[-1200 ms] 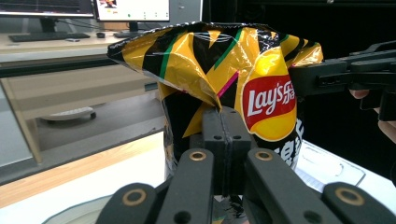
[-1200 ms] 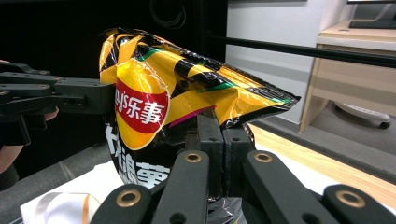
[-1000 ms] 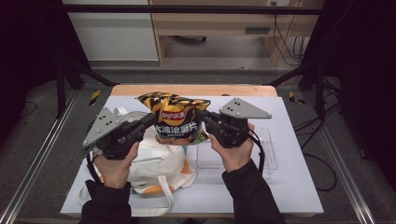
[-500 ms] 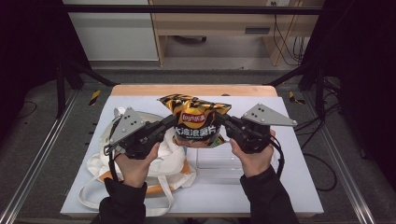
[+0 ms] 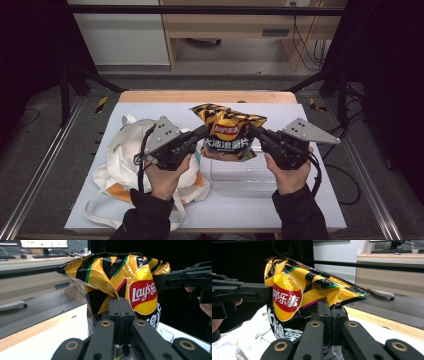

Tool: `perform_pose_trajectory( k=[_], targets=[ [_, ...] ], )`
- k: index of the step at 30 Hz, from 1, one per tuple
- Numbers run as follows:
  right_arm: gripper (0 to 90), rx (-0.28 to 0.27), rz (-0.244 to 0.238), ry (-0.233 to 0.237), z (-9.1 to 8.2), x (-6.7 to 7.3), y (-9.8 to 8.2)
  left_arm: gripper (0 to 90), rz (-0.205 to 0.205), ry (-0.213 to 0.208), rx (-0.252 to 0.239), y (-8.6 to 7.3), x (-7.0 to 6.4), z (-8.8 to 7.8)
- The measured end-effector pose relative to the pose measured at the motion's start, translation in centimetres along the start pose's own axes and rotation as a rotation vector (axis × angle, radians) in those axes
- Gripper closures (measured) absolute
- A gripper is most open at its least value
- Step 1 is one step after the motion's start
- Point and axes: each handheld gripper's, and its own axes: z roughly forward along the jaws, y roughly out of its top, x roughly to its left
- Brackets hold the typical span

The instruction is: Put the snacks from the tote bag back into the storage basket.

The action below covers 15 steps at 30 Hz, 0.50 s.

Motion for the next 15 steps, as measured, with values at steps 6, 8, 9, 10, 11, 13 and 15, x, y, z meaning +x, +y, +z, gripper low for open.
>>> perform_pose_trajectory(
  k=[6,8,9,10,11,13,15],
  targets=[
    [89.3,0.004,0.008,-0.021,-0.5,-1.2,-0.6,90.0,0.005,-0.010,0.017,-0.3,-0.4,1.4],
    [89.3,0.006,0.011,-0.031,-0.5,-1.3,-0.7,90.0,0.004,-0.010,0.023,-0.4,-0.4,1.8],
    [89.3,0.009,0.010,-0.036,-0.5,-1.4,-0.7,90.0,0.004,-0.007,0.025,-0.5,-0.4,2.1],
    [89.3,0.010,0.005,-0.040,-0.5,-1.6,-0.8,90.0,0.003,-0.007,0.028,-0.5,-0.4,2.2],
    [89.3,0.012,0.007,-0.043,-0.5,-1.7,-0.9,90.0,0.004,-0.009,0.033,-0.7,-0.4,2.5],
    [89.3,0.018,0.015,-0.045,-0.5,-2.0,-1.1,90.0,0.004,-0.012,0.036,-0.8,-0.3,2.8],
    [89.3,0.022,0.016,-0.051,-0.4,-2.2,-1.2,90.0,0.007,-0.012,0.043,-0.9,-0.3,3.2]
  ],
)
